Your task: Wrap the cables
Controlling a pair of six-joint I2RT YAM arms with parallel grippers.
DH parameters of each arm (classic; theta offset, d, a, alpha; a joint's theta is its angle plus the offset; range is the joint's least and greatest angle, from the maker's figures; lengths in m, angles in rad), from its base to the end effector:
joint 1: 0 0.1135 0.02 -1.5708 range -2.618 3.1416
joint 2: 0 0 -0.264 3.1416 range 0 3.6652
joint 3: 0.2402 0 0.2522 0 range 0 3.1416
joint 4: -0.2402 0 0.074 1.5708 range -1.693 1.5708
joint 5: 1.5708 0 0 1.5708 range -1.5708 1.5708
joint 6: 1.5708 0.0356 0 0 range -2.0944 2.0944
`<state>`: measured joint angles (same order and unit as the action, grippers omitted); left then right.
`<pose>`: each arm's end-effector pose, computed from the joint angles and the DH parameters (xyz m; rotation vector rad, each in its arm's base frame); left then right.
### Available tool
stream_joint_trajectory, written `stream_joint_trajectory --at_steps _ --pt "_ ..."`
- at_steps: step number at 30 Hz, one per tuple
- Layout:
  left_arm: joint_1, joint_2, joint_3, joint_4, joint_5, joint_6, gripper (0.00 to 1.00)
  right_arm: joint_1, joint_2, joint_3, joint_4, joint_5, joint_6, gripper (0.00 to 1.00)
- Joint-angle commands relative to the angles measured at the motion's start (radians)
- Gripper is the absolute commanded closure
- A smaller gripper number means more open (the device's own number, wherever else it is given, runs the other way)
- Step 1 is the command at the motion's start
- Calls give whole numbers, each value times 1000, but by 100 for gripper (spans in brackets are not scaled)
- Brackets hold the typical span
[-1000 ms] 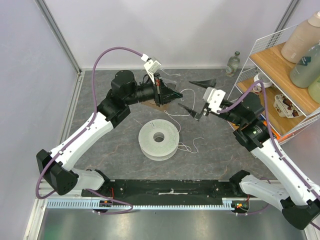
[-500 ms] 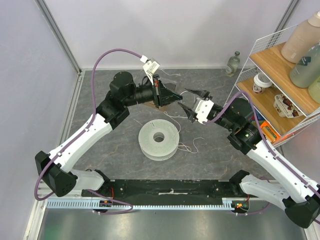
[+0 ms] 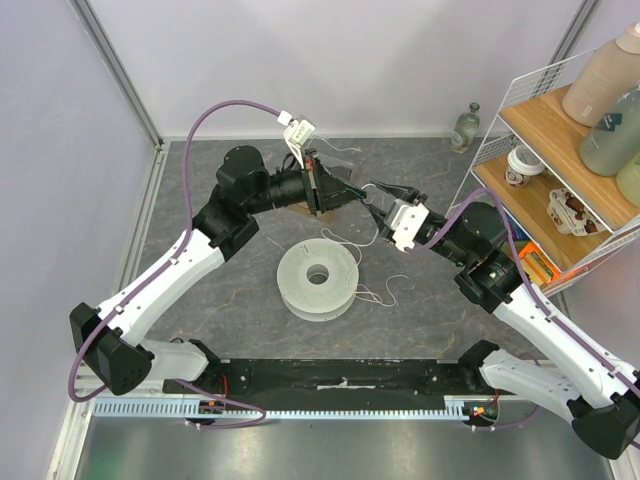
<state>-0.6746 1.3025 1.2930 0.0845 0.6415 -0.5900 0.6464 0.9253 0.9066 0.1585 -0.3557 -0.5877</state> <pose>0.2192 -0.2026 0.4334 0.6430 1.5813 -1.4545 0.1630 0.1385 0.3948 -1.0588 0.9860 0.3024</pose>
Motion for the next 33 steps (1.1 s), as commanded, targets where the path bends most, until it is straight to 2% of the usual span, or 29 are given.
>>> stream_joint_trajectory --at_steps 1,3,6,10,11,19,23,26,30,33 --pt "12 -9 -14 86 33 -91 98 10 -25 -17 58 38 6 56" --pt "23 -11 -26 104 34 -116 98 9 -31 -21 59 46 6 59" --pt "33 -8 -35 124 43 -143 98 10 -43 -37 70 50 6 70" --pt "36 -8 -49 161 61 -165 98 10 -43 -37 76 66 20 90" --pt "37 -11 -52 164 64 -169 98 10 -42 -35 82 75 26 98" --pt "53 -28 -89 163 78 -160 98 10 -40 -23 69 72 58 100" --pt "101 -43 -113 166 99 -159 80 10 -29 14 -32 54 71 100" --pt "148 -60 -120 124 122 -108 61 10 -20 66 -196 46 65 100" --pt "182 -100 -150 78 179 -12 46 10 -6 133 -388 49 66 100" --pt "184 -109 -167 75 234 47 44 10 -20 138 -453 21 71 100"
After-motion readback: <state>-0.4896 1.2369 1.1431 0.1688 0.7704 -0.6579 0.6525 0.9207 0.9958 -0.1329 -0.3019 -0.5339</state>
